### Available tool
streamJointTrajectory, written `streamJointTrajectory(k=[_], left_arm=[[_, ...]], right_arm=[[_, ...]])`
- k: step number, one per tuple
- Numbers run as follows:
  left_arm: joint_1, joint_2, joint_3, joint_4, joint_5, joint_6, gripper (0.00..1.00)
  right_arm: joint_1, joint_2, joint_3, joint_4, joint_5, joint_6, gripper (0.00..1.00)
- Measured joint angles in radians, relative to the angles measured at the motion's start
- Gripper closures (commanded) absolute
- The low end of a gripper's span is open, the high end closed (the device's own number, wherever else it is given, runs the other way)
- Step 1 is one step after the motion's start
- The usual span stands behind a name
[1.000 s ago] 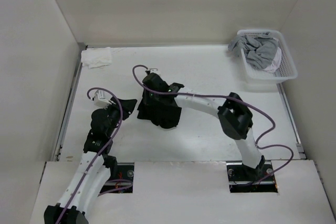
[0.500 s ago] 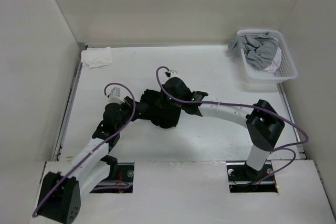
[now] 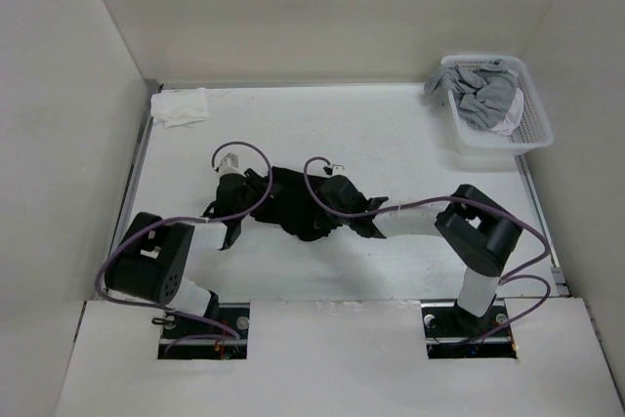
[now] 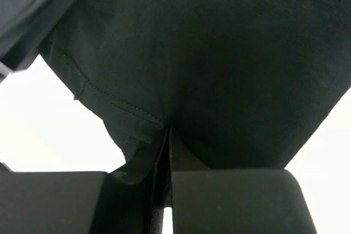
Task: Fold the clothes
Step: Fold the tank top
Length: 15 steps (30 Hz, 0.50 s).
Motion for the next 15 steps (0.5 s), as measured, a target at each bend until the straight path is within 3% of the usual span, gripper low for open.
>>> streamJointTrajectory(k=[3,8,11,15], left_arm=[[0.055,0.058,0.000,0.022,0.000,-0.008,0.69],[0.097,0.017,-0.011,0.035,-0.002,-0.013,0.68],[0.112,-0.093,-0.044,0.029,-0.006,-0.014,0.67],[0.112,-0.322,-0.088,-0.027,-0.030,-0.012,0.63]], right_arm=[[0.000,-0.005,-0.036,0.054,-0.002,0.013,0.91],[0.001,-0.060,-0.090,0.074,-0.002,0.018,0.78],[0.002,-0.129,-0.111,0.055,-0.005,0.012,0.61],[0.002,-0.274,-0.116,0.035,-0.005,-0.010,0.51]])
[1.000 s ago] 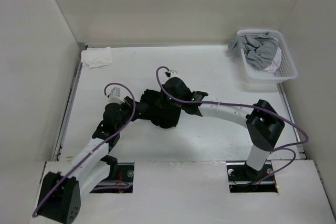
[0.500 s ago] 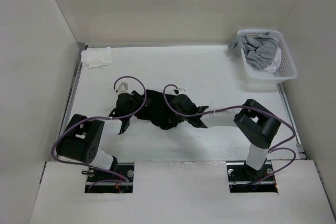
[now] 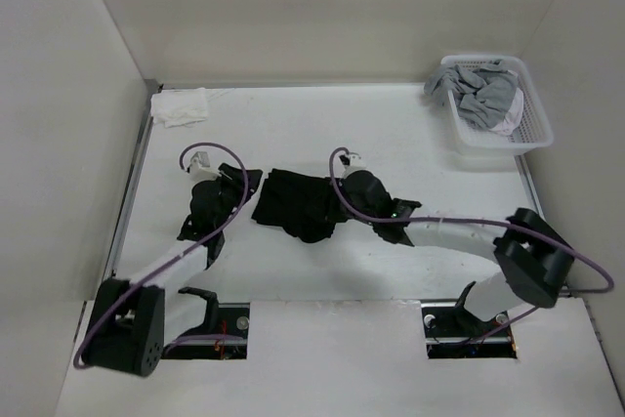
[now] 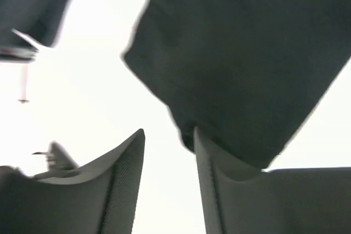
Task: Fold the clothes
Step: Fold the tank top
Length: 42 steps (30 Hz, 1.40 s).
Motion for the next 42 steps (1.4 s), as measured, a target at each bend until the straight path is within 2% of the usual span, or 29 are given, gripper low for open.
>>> streamJointTrajectory(k=[4,8,12,18,27,40,42], left_arm=[[-0.014,-0.190,-0.003,-0.127,-0.032,0.037,0.56],[-0.017,-0.307,-0.003,-0.312,-0.050,0.101,0.48],[-0.011,-0.420,-0.002,-0.530,-0.069,0.157,0.45],[0.017,-0.476,-0.001,-0.691,-0.095,0.174,0.43],[0.080,-0.370,0.014,-0.724,-0.106,0.174,0.44],[0.114,-0.220,0.015,-0.612,-0.118,0.168,0.44],[0.113,-0.203,0.015,-0.588,-0.118,0.168,0.40]], right_arm=[[-0.027,-0.152,0.000,0.005,0.010,-0.046,0.48],[-0.117,-0.258,-0.029,0.027,0.060,-0.088,0.40],[-0.226,-0.349,-0.145,0.098,0.164,-0.134,0.30],[-0.361,-0.374,-0.316,0.181,0.250,-0.154,0.27],[-0.424,-0.362,-0.359,0.253,0.262,-0.130,0.27],[-0.467,-0.334,-0.367,0.285,0.241,-0.108,0.29],[-0.468,-0.326,-0.367,0.288,0.234,-0.105,0.29]])
